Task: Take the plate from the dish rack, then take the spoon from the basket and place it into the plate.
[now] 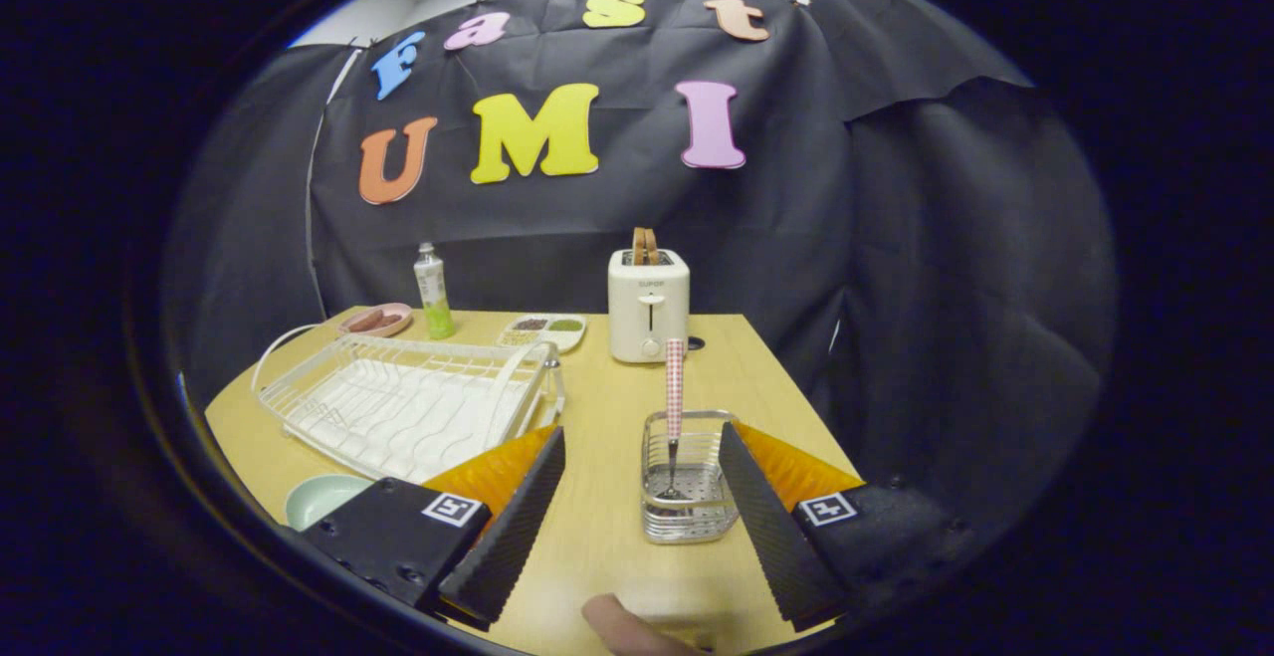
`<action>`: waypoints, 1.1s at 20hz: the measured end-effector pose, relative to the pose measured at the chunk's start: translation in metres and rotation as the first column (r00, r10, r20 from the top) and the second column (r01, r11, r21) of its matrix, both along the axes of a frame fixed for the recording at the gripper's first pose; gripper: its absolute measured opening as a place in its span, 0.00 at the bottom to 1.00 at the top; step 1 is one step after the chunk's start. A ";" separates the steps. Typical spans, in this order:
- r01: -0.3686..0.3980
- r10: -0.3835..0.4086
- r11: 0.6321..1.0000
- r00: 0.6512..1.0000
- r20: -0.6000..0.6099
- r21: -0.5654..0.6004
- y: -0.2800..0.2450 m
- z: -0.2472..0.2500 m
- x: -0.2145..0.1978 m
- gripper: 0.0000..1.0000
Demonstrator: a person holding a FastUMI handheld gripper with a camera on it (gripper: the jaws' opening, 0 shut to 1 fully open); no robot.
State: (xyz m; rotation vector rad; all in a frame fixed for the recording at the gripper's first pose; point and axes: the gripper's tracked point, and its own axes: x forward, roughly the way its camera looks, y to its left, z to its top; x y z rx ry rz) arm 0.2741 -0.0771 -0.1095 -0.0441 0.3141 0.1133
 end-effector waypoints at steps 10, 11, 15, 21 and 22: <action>0.016 -0.011 0.997 0.998 -0.062 0.082 -0.003 -0.001 0.086 0.99; 0.028 -0.021 0.994 0.997 -0.068 0.102 -0.004 -0.003 0.092 0.95; 0.025 -0.013 0.993 0.994 -0.105 0.112 0.002 -0.020 0.103 0.53; 0.086 -0.084 0.982 0.996 -0.017 0.169 -0.011 -0.001 0.096 0.14; 0.105 -0.106 0.982 0.994 -0.003 0.160 -0.016 0.004 0.094 0.13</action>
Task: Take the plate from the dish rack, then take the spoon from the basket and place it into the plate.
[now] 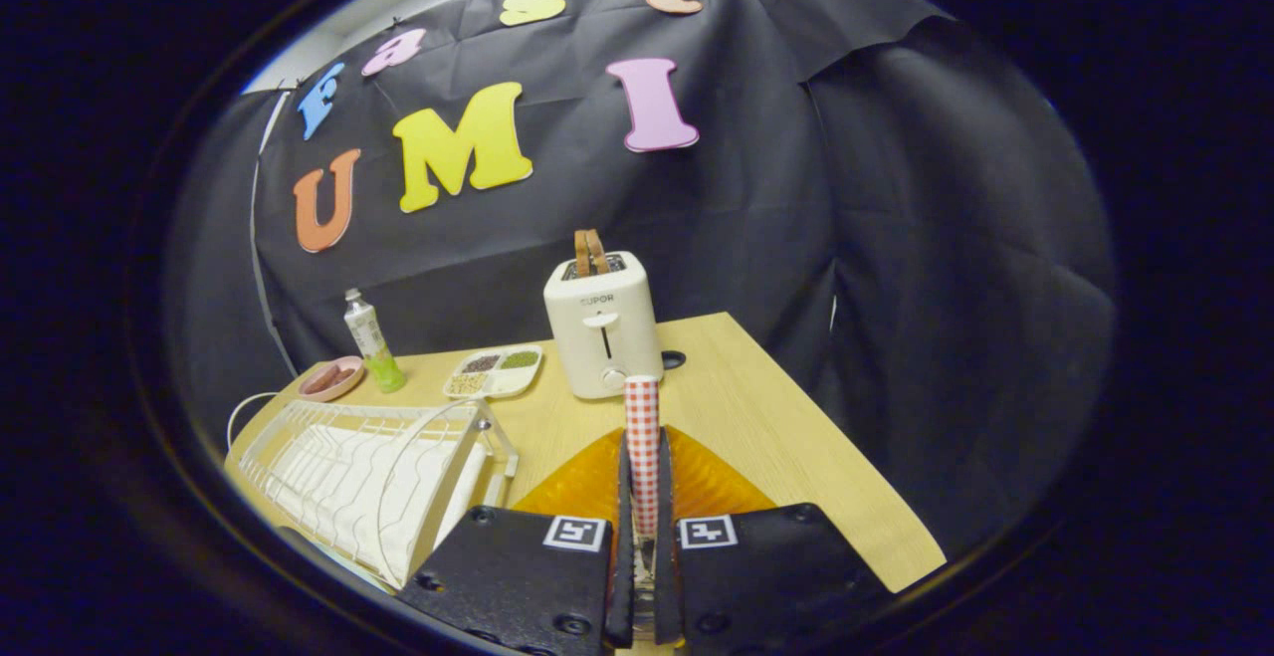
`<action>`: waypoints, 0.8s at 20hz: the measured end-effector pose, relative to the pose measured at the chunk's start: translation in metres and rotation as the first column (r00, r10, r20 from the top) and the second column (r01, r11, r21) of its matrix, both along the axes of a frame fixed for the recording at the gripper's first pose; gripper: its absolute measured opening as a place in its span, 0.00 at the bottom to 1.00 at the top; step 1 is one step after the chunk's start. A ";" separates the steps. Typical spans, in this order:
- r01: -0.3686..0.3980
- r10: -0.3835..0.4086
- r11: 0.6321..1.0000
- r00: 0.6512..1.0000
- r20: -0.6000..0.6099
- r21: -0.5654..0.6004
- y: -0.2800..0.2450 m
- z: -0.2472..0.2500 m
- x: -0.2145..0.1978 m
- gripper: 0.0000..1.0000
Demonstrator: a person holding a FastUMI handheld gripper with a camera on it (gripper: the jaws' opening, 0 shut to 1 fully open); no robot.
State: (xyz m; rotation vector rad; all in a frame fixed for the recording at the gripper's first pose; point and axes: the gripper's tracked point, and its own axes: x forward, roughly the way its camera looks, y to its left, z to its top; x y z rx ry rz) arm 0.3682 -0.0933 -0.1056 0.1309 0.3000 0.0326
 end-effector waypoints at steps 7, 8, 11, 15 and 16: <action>-0.014 0.020 0.999 0.982 0.188 -0.031 0.017 0.088 -0.044 0.13; -0.010 0.017 0.999 0.977 0.212 -0.034 0.018 0.099 -0.052 0.13; -0.029 0.039 0.999 0.961 0.275 -0.040 0.042 0.139 -0.089 0.14; -0.076 0.095 0.995 0.933 0.346 -0.067 0.086 0.181 -0.150 0.13; -0.084 0.106 0.994 0.924 0.368 -0.076 0.096 0.189 -0.163 0.13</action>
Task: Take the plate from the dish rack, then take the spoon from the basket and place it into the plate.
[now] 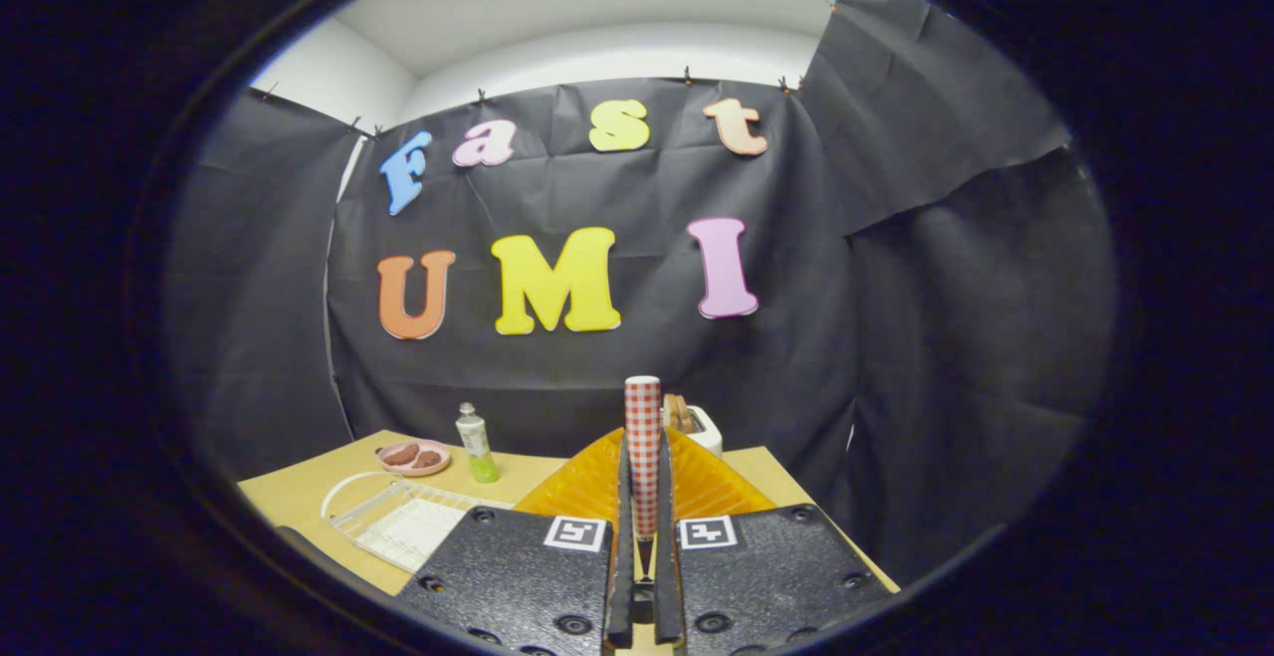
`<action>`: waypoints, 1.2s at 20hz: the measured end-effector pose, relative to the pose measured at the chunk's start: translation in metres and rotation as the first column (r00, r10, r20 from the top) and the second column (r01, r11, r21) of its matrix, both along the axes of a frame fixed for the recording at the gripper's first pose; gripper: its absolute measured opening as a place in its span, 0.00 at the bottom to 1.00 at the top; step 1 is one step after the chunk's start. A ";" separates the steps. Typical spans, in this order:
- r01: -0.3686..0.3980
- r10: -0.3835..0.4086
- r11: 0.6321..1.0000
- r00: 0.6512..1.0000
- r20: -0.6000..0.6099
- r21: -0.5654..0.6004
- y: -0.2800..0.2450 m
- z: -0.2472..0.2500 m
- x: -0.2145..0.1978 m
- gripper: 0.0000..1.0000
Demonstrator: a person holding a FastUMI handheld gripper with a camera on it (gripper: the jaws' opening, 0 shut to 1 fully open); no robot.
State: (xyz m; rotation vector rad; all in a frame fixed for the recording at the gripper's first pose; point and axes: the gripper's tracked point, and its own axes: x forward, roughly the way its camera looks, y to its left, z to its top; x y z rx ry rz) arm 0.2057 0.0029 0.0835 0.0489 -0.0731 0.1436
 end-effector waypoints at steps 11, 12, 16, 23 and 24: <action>-0.159 0.163 0.985 0.984 0.069 -0.061 0.157 -0.077 -0.107 0.13; -0.164 0.167 0.985 0.985 0.050 -0.057 0.168 -0.095 -0.109 0.13; -0.110 0.112 0.993 0.993 0.022 -0.049 0.201 -0.152 -0.110 0.14; -0.095 0.094 0.995 0.994 -0.056 -0.008 0.220 -0.216 -0.103 0.17; -0.097 0.097 0.995 0.993 -0.060 -0.008 0.218 -0.217 -0.101 0.18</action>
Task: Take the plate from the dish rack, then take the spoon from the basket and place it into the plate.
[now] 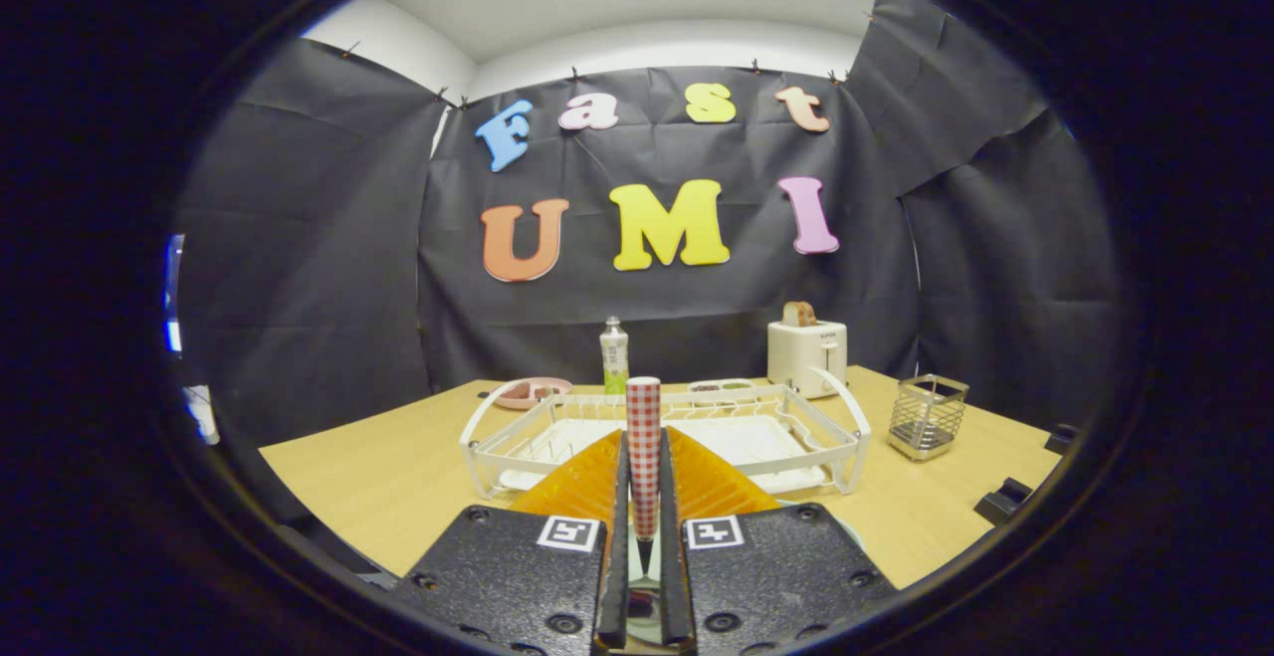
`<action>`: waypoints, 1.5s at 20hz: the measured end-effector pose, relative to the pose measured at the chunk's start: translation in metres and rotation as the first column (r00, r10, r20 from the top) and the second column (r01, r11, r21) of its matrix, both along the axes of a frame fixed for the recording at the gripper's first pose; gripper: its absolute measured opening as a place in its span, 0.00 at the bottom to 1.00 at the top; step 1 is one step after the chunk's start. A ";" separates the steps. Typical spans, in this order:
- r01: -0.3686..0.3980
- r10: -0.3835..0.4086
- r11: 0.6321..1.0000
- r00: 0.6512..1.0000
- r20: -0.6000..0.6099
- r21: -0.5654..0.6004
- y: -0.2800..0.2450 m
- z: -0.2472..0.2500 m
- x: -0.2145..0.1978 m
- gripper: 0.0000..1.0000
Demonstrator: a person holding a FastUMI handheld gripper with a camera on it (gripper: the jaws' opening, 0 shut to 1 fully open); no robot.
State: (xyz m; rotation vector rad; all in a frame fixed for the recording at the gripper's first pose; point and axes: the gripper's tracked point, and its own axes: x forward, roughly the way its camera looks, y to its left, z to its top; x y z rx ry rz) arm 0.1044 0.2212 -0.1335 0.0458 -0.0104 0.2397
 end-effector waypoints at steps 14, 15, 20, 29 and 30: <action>-0.007 0.010 0.999 0.998 -0.063 0.047 -0.061 0.002 -0.005 0.54; -0.012 0.014 0.999 0.998 -0.059 0.032 -0.067 0.007 -0.009 0.65; 0.081 -0.083 0.996 0.995 -0.047 -0.049 -0.098 0.031 -0.029 1.00; 0.114 -0.116 0.992 0.992 -0.047 -0.044 -0.134 0.097 -0.081 1.00; 0.113 -0.114 0.993 0.993 -0.039 -0.032 -0.140 0.104 -0.089 1.00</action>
